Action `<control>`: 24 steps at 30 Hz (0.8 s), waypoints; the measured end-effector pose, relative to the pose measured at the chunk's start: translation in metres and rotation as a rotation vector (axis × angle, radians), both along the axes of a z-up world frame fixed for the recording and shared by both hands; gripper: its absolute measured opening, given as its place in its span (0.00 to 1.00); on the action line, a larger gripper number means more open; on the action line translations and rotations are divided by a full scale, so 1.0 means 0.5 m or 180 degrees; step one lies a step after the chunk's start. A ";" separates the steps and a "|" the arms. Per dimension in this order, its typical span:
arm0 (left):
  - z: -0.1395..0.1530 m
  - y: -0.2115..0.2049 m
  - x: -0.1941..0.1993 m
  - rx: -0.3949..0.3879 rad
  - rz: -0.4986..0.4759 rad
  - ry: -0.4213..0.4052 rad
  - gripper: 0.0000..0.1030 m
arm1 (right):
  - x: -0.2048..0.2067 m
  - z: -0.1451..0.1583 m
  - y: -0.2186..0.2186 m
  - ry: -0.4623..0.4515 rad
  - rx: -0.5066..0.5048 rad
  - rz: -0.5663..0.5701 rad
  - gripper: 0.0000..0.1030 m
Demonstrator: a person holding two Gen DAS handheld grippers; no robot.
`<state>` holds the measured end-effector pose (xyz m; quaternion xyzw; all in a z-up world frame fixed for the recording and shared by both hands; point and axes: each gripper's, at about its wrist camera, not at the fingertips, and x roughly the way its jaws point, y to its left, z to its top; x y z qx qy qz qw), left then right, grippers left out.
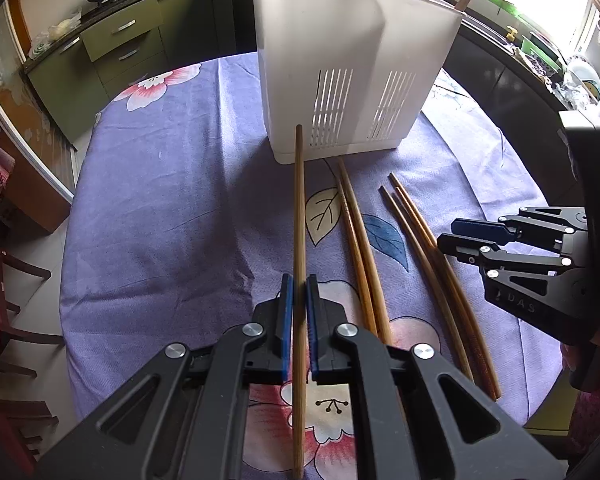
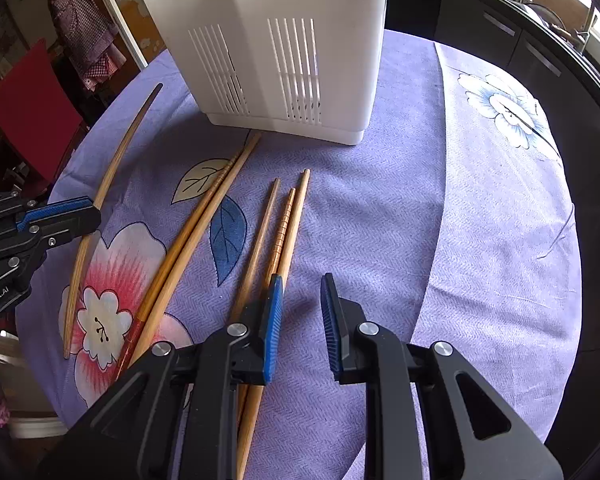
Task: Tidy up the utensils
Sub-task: 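Lift the chopstick with the left gripper while the right gripper grasps another chopstick, then carry both chopsticks over the white caddy and drop them in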
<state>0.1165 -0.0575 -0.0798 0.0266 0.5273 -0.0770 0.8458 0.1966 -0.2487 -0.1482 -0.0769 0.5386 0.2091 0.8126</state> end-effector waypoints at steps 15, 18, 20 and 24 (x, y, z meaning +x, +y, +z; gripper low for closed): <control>0.003 -0.003 -0.001 0.0003 -0.0015 -0.0016 0.06 | 0.005 -0.011 0.066 -0.0023 -0.0227 0.0101 0.11; 0.006 0.000 -0.001 -0.0002 -0.0014 -0.0022 0.06 | 0.001 -0.009 0.073 -0.0025 -0.0214 0.0118 0.07; 0.010 0.003 -0.001 -0.0015 -0.0013 -0.0041 0.06 | -0.003 0.001 0.066 -0.0070 -0.0106 0.0091 0.07; 0.025 0.008 -0.004 -0.0039 -0.0017 -0.0084 0.06 | -0.020 0.051 0.042 -0.0255 0.0112 0.0044 0.07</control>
